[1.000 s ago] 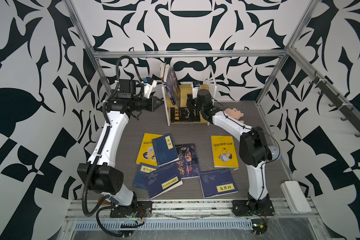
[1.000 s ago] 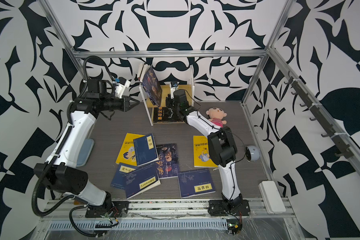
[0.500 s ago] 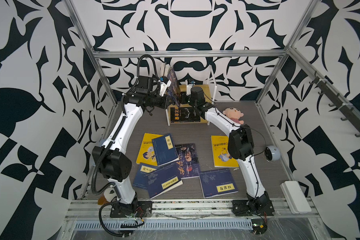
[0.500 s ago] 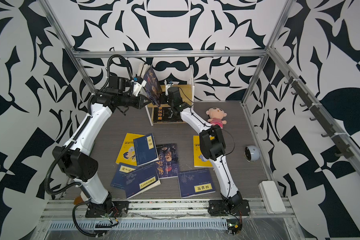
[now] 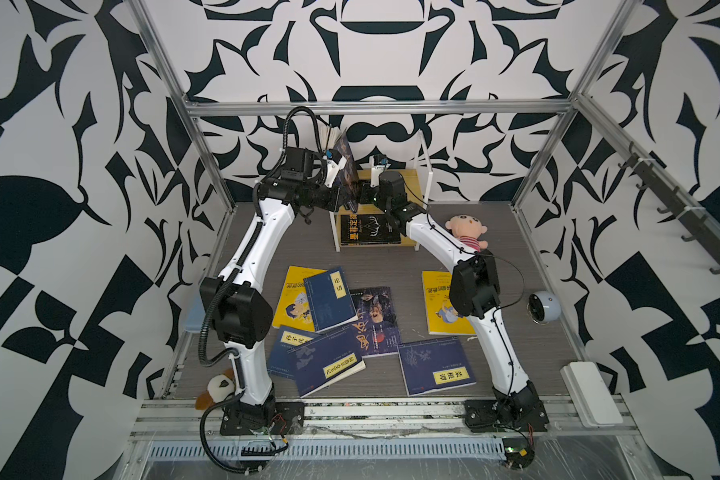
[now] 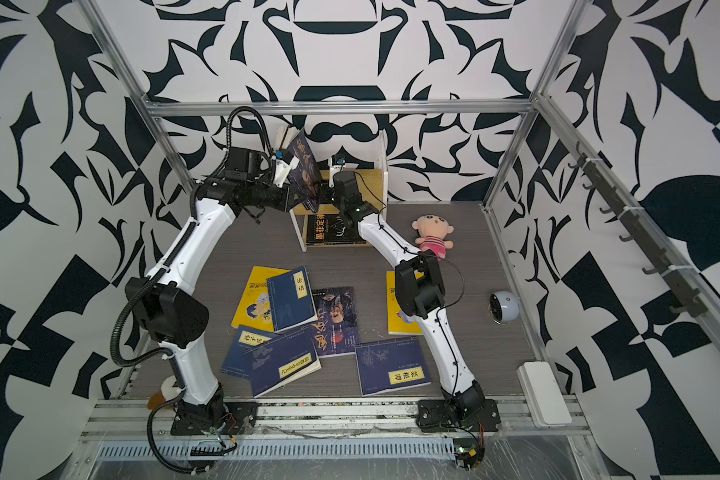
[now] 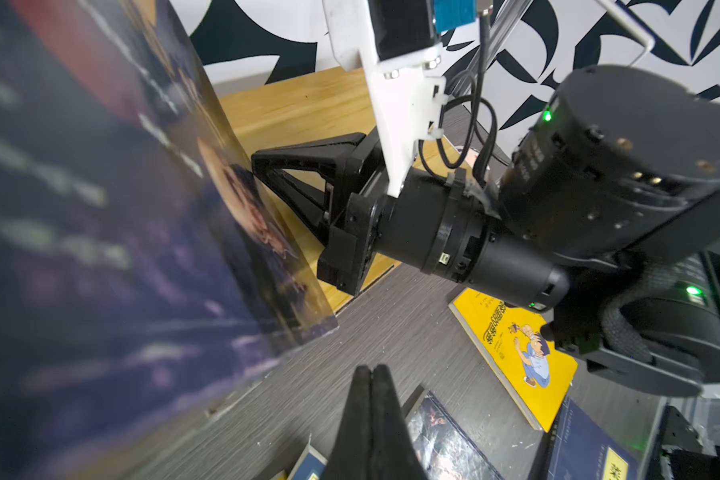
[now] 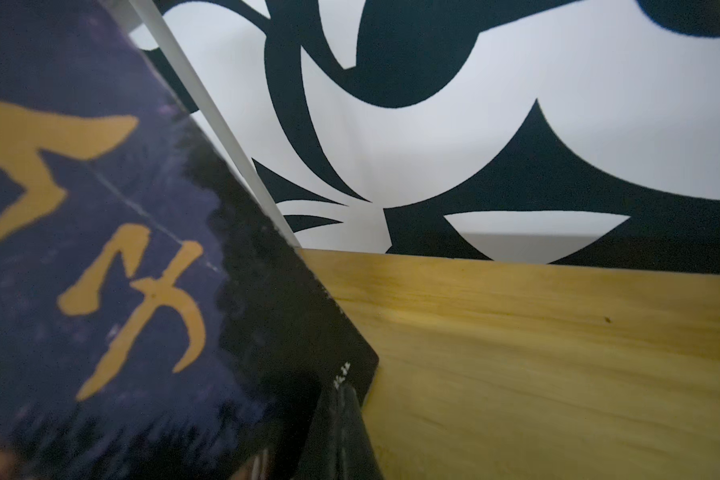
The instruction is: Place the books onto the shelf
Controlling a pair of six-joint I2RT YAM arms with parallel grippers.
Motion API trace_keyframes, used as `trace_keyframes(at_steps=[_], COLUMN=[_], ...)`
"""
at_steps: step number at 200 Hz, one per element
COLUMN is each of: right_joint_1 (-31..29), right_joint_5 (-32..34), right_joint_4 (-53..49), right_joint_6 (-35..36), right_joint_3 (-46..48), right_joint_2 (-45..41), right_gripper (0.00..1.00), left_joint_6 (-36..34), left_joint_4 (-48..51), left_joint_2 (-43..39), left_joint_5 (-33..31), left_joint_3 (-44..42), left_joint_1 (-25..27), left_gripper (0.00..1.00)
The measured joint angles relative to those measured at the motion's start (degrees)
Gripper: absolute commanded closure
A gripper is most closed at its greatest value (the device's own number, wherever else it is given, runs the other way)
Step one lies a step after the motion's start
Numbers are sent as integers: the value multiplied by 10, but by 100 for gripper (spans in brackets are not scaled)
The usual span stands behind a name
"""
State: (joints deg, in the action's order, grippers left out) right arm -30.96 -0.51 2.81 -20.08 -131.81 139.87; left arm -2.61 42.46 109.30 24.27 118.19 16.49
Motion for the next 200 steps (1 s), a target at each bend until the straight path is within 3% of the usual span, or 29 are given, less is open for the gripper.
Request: trace_keyframes(at_steps=[64,124,157,200], right_joint_1=[0,1,6,9], right_joint_5=[6,7,7,9], right_joint_4=[-16,-15,-14,3], right_joint_6=[-4,6,17,40], right_joint_3=[-58,-53,27,211], right_joint_2=[34,31,-24,-177], right_gripper=[100,100,98,87], left_joint_6=[-6,-5,9,36], left_joint_4=[0,0,-2,-7], left_joint_2=[19,21,8,-95], left_joint_5=[-20,-16,1,16], left_joint_3=[19,19,-2,-131], left_joint_1=[0,0,0,-5], left_gripper=[100,100,80,55])
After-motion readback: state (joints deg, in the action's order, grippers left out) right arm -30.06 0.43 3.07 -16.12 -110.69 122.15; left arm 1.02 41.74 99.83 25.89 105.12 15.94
